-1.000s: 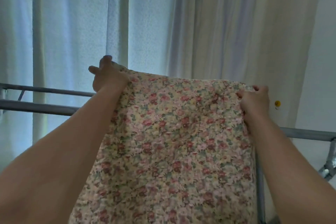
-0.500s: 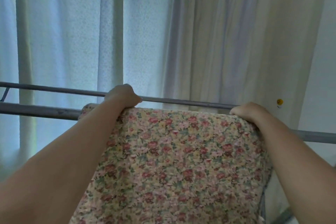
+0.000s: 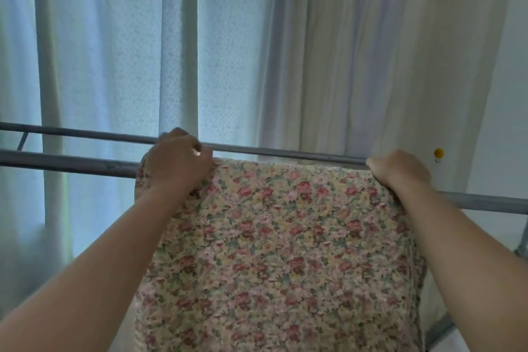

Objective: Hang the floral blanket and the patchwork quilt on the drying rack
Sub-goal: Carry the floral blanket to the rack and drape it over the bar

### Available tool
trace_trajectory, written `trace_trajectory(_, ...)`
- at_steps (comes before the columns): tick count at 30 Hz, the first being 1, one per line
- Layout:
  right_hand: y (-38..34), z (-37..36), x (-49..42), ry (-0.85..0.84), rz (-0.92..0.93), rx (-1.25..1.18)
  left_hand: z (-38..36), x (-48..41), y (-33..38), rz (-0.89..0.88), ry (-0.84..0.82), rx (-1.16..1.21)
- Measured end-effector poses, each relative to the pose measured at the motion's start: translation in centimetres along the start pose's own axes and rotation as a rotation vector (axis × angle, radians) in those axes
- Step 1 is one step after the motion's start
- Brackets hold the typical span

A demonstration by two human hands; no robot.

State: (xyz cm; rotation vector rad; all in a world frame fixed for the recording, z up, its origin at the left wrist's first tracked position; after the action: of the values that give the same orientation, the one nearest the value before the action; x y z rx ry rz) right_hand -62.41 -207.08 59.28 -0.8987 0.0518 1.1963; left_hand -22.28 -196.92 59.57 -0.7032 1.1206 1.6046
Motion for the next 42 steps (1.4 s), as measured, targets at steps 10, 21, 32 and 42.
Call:
trace_trajectory(10,-0.3,1.1,1.0,0.162,0.107,-0.133,-0.9,6.5,-8.0,0.707,0.069,0.454)
trace_trajectory(21,0.1,1.8,1.9,0.251,0.258,-0.226,-5.9,10.0,-7.8,0.772,-0.576,1.034)
trace_trajectory(32,5.5,1.0,8.6,0.489,0.346,-0.579,-3.6,8.6,-7.6,0.743,-0.19,0.732)
trace_trajectory(42,7.0,-1.7,11.5,0.364,0.165,-0.757,-1.0,7.1,-6.1,0.711,-0.087,0.612)
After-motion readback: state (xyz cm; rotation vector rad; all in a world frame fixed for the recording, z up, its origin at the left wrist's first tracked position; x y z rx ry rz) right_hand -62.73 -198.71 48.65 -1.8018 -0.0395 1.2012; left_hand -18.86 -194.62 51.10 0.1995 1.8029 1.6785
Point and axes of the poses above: each hand's wrist, its own x-axis away from the middle knuckle, its own z-axis out of the back of the hand, y = z × x, the point moved 8 cm from there along -x, towards the middle knuckle, and after that the axes turned 10 degrees about -x, right-handed, at the moved point
